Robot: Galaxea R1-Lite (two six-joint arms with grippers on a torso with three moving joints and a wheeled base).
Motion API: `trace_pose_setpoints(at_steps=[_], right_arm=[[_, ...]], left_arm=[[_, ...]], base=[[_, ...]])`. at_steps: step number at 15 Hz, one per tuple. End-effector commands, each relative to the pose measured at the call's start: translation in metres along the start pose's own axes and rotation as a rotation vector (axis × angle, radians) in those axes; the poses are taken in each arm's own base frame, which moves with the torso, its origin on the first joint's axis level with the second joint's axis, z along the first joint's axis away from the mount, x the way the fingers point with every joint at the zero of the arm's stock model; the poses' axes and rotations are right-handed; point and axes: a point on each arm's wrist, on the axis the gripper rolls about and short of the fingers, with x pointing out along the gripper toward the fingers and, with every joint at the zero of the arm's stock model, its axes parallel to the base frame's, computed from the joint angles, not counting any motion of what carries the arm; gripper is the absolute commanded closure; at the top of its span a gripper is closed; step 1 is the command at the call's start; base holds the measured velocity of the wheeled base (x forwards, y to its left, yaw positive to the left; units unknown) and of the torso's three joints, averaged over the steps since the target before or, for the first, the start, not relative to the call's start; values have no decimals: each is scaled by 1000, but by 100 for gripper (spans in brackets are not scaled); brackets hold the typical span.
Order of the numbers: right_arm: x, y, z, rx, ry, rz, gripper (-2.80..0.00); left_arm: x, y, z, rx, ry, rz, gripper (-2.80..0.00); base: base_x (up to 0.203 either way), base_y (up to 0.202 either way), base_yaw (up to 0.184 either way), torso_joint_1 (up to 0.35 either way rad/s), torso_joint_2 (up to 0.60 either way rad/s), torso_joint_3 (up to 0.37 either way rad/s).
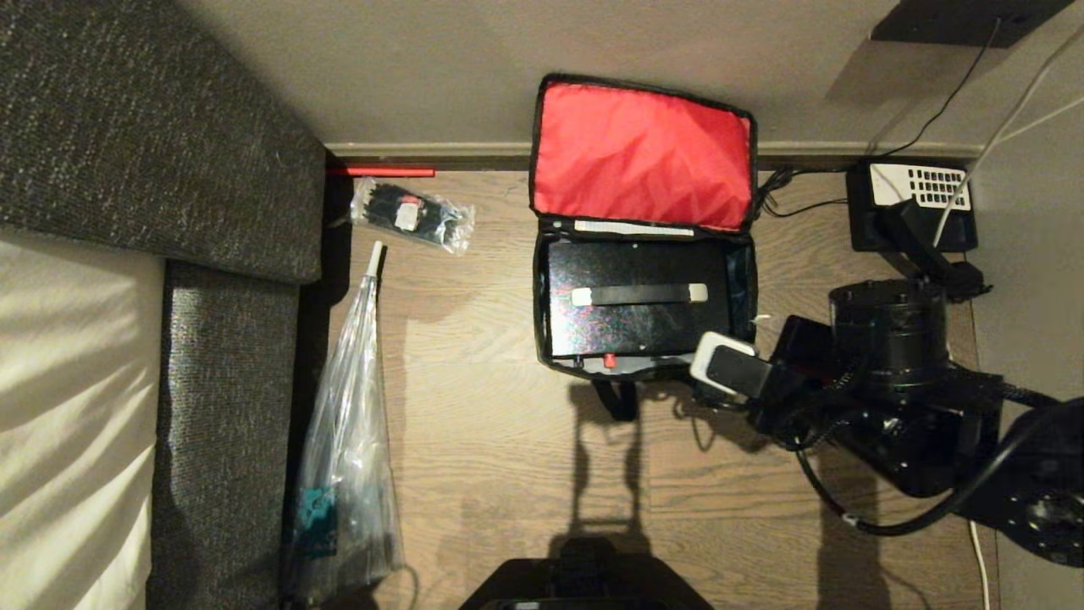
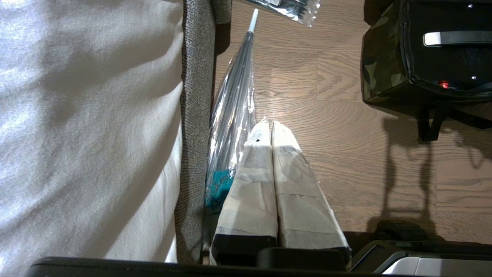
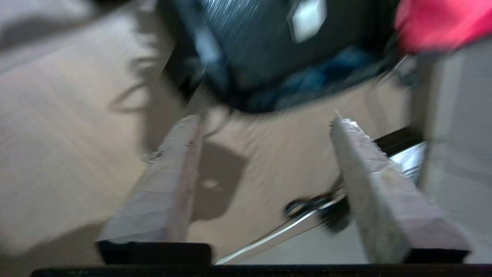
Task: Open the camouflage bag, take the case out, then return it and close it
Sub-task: Grip the handle
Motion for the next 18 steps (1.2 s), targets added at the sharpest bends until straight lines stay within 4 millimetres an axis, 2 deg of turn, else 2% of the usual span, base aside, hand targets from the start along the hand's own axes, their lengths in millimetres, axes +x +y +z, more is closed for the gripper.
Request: trace_pose_setpoints(at_steps=[1,4,7,10,14,18], right_arm=[[20,19,14,-45,-23,-44,-280],[32,20,27,-123,-69,-187,-280],[46,31,34,-114,-68,-305,-280],[59,49,35,-134,-39,-304,-280],[64,45,43,-149,-42,-367,-280],[83,64,47,-147,-50,-385,-280]], left_arm=[[2,0,-11,-1,39,0,0],[2,0,-11,-1,41,0,0],[2,0,-11,-1,39,0,0],[2,0,-11,-1,39,1,0],[2,0,-11,-1,40,0,0],[2,0,-11,-1,41,1,0]], base=[[0,0,0,0,0,0],[0,0,0,0,0,0],[0,0,0,0,0,0],[0,0,0,0,0,0],[0,0,0,0,0,0],[0,0,0,0,0,0]])
